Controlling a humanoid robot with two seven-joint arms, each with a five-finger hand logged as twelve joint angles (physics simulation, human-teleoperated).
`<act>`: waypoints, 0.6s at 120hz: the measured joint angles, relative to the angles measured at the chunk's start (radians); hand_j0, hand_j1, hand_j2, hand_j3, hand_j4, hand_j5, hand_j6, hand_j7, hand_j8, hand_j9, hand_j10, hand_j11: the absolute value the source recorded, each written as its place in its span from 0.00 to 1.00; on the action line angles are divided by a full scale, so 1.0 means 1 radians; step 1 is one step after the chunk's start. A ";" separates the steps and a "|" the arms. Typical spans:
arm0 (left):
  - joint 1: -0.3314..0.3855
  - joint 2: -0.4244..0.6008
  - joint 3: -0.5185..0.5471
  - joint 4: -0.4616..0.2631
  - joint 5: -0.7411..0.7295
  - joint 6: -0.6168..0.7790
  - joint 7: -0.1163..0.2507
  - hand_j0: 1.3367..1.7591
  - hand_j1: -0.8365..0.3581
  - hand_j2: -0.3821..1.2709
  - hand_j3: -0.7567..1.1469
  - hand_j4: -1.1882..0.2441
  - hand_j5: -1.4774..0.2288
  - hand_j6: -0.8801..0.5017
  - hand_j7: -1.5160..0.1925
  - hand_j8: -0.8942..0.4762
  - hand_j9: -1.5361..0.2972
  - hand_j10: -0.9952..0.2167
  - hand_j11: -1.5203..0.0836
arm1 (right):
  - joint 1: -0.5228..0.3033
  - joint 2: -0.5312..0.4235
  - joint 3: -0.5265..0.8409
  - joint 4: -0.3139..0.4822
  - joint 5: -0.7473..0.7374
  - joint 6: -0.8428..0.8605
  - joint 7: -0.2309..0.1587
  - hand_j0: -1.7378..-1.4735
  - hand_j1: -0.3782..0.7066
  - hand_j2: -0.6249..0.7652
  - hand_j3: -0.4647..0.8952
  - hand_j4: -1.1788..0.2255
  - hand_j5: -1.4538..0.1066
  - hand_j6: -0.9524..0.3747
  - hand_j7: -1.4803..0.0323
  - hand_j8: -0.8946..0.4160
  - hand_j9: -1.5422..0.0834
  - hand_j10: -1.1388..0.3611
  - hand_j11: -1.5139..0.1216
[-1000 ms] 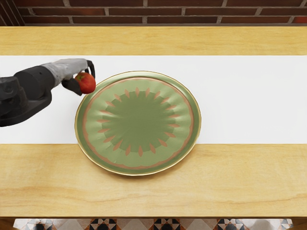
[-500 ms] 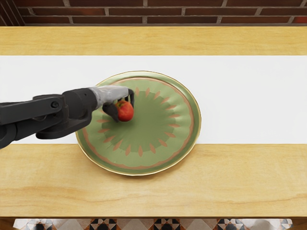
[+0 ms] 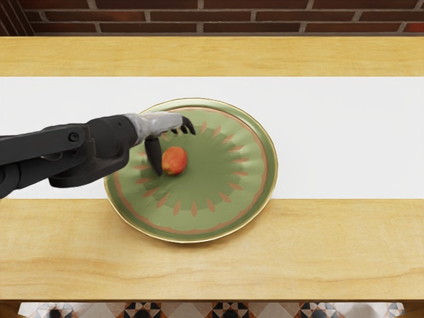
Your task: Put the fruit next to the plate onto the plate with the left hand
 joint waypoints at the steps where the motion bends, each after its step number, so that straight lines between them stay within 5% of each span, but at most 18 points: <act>1: -0.002 0.002 -0.002 -0.002 -0.004 -0.001 0.000 0.76 0.71 0.28 0.40 0.64 0.64 0.46 0.66 0.45 0.62 0.57 0.70 | 0.000 0.000 0.000 0.000 0.000 0.000 0.000 0.30 0.07 0.44 0.34 0.81 0.90 0.69 0.95 0.65 0.92 0.74 0.90; 17: -0.006 0.113 -0.100 -0.024 -0.153 -0.072 0.000 0.76 0.73 0.27 0.40 0.65 0.66 0.46 0.68 0.46 0.64 0.59 0.72 | 0.000 0.000 0.000 0.000 0.000 0.000 0.000 0.30 0.07 0.44 0.34 0.81 0.90 0.69 0.95 0.65 0.92 0.74 0.90; 32: 0.017 0.367 -0.257 -0.027 -0.524 -0.277 0.000 0.76 0.74 0.27 0.40 0.65 0.67 0.46 0.69 0.47 0.65 0.61 0.74 | 0.007 0.000 0.001 0.004 0.001 0.000 0.000 0.30 0.07 0.44 0.34 0.81 0.90 0.69 0.95 0.65 0.92 0.74 0.90; 54: 0.082 0.604 -0.324 -0.012 -1.003 -0.479 0.000 0.76 0.74 0.26 0.40 0.66 0.67 0.46 0.70 0.47 0.66 0.61 0.74 | 0.010 0.000 0.000 0.005 0.001 0.000 0.000 0.30 0.07 0.44 0.34 0.81 0.90 0.69 0.95 0.65 0.92 0.74 0.90; 72: 0.109 0.639 -0.340 0.032 -1.224 -0.513 0.000 0.76 0.75 0.26 0.40 0.66 0.68 0.46 0.70 0.47 0.66 0.62 0.75 | 0.010 0.000 0.000 0.004 0.001 0.001 0.000 0.30 0.07 0.44 0.34 0.81 0.90 0.69 0.95 0.65 0.92 0.74 0.90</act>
